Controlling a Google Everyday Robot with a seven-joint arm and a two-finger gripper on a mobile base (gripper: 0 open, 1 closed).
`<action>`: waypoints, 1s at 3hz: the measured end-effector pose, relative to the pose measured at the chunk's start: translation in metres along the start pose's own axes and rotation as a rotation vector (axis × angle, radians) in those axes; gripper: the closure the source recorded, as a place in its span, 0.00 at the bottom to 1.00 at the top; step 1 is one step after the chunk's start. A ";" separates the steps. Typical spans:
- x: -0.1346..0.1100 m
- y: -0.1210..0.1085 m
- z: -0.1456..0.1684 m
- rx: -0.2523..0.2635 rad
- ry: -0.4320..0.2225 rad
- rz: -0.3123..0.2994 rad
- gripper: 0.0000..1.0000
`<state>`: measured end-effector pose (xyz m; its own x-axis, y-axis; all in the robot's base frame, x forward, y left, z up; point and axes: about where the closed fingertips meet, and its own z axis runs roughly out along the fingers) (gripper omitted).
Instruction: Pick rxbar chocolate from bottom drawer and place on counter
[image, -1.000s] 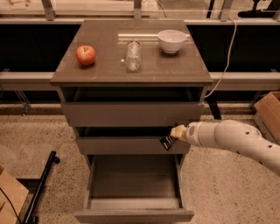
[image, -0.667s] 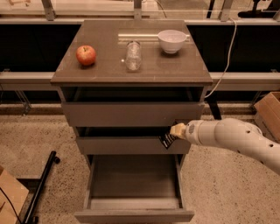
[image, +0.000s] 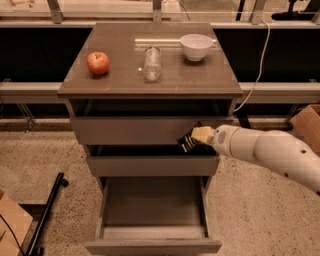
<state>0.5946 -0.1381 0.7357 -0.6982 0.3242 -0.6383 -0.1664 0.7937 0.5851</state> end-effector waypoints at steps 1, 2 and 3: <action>-0.039 0.032 -0.009 -0.077 -0.056 -0.026 1.00; -0.090 0.063 -0.010 -0.137 -0.073 -0.053 1.00; -0.149 0.102 -0.007 -0.168 -0.087 -0.099 1.00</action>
Offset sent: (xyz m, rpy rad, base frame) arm 0.0910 0.0277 0.1743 0.1037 -0.1916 0.1342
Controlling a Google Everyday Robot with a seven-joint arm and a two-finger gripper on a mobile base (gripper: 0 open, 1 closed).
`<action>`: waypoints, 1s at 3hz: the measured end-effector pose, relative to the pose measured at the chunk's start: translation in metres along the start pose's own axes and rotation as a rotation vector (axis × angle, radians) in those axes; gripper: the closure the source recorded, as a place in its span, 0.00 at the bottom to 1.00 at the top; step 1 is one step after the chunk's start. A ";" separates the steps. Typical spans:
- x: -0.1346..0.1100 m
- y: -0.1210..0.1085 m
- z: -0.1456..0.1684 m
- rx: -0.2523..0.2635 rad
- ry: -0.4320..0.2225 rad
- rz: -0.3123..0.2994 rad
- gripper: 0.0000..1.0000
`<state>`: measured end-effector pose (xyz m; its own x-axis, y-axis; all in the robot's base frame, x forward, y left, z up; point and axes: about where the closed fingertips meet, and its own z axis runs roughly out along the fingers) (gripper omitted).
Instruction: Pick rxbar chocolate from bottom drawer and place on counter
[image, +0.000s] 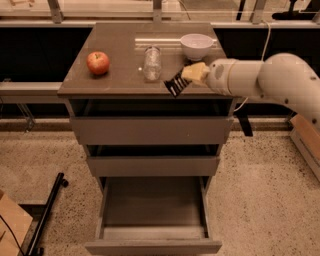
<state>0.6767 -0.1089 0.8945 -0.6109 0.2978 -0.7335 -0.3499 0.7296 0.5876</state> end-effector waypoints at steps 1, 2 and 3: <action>-0.061 0.030 0.019 -0.007 -0.028 -0.047 1.00; -0.106 0.035 0.048 0.024 -0.050 -0.073 1.00; -0.137 0.009 0.067 0.071 -0.065 -0.055 0.81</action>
Offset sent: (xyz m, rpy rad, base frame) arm 0.1446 0.0258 0.1153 -0.0951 -0.1031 -0.0664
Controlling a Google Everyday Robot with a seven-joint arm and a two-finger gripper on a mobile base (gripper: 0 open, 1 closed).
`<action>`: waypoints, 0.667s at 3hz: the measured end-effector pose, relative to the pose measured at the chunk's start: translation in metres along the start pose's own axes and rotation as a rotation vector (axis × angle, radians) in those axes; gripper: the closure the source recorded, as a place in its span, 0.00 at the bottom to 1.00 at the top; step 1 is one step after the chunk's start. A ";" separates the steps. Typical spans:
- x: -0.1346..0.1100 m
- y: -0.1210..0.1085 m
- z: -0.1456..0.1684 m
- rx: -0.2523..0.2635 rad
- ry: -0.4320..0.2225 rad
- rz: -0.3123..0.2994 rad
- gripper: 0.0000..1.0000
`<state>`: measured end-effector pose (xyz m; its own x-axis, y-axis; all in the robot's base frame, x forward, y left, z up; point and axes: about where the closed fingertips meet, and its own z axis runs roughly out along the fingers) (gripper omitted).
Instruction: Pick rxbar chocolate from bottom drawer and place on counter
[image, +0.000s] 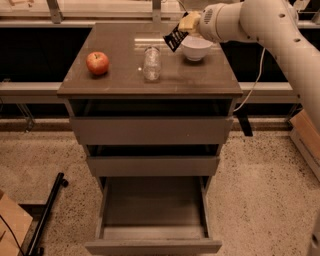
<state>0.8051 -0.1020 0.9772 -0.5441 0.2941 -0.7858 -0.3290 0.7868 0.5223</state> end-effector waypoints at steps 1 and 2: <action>-0.010 -0.035 0.004 0.044 -0.010 0.045 0.59; -0.007 -0.060 -0.001 0.082 0.000 0.065 0.36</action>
Offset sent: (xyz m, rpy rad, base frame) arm 0.0223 -0.0819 -0.0404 -0.0110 0.0990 -0.1295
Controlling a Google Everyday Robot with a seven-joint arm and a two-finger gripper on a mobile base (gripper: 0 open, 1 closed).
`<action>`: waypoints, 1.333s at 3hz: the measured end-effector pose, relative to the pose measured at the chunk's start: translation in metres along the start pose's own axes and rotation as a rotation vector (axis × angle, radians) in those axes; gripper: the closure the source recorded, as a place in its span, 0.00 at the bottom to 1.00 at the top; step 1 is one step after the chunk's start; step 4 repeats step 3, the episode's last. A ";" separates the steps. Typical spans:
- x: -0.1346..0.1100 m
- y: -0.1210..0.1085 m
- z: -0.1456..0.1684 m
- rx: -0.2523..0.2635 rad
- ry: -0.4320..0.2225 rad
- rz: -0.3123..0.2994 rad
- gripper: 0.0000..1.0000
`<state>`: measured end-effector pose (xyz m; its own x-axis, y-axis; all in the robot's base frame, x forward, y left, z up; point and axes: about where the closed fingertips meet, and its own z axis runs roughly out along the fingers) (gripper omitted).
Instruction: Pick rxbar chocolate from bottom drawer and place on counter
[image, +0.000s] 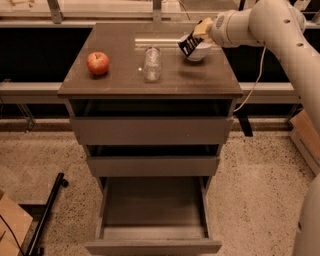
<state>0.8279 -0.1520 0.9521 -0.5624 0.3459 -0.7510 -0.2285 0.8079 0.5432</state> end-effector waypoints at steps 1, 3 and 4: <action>0.025 -0.013 0.001 0.010 0.076 -0.011 0.11; 0.027 -0.012 0.003 0.010 0.082 -0.011 0.00; 0.027 -0.012 0.003 0.010 0.082 -0.011 0.00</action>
Offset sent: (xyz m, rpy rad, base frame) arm -0.0080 -0.0016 -0.0215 -0.0248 0.0494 0.0290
